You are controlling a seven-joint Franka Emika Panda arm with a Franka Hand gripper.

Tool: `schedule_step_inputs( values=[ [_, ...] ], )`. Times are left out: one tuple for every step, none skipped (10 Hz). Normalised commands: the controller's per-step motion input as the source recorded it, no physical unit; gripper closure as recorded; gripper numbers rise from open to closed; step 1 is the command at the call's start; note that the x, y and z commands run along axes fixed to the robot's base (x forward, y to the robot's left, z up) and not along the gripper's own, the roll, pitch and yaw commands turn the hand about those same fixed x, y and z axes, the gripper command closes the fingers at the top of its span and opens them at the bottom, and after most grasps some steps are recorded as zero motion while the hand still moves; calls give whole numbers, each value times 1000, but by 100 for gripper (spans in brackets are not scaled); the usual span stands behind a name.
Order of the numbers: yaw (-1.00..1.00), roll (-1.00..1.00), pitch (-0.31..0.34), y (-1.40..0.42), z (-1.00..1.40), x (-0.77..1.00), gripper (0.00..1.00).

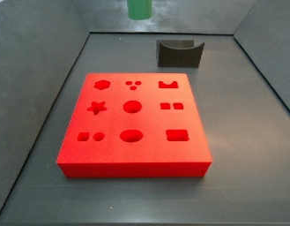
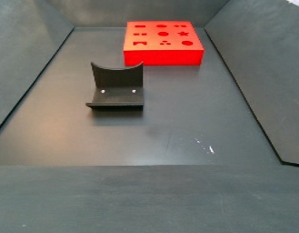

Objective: Insert the round object.

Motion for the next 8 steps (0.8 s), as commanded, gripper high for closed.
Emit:
schedule_step_inputs(
  values=[
    [-17, 186, 141, -63, -460, 526, 100],
    [-166, 244, 247, -80, -566, 666, 100],
    [-240, 197, 261, -63, -560, 583, 100],
    [-274, 150, 244, -69, -517, 566, 100],
    [-266, 124, 231, -86, -497, 583, 100],
    [-271, 69, 223, -103, -434, 583, 100],
    [-306, -6, 206, -46, -323, 597, 100],
    [-360, -76, 166, -29, -337, 589, 100]
  ],
)
